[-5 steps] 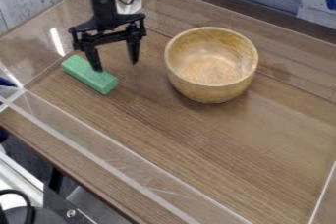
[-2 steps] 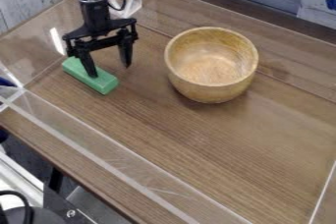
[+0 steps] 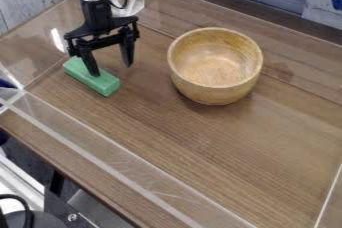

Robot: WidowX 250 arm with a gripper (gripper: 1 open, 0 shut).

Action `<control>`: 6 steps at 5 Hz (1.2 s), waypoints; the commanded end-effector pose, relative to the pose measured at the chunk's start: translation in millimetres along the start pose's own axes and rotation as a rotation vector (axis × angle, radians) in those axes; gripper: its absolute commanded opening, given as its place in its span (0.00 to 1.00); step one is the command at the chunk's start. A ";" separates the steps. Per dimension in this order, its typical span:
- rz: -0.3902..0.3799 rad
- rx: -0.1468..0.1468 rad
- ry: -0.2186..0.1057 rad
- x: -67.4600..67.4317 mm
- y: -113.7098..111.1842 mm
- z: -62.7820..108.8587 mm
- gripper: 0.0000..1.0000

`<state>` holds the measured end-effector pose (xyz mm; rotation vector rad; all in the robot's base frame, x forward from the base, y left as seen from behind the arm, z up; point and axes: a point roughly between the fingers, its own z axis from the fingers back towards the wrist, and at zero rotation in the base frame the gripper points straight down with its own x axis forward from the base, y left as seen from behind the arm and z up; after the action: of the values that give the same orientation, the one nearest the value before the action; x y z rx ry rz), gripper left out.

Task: Put the green block in the brown bowl

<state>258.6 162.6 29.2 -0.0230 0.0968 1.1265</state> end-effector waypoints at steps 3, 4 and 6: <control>0.092 0.024 -0.027 16.3 14.4 -24.7 1.00; 0.116 0.035 -0.035 18.7 17.6 -28.5 1.00; 0.161 0.058 -0.051 22.9 24.0 -34.0 1.00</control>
<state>260.6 179.8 21.2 0.0560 0.0342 1.2442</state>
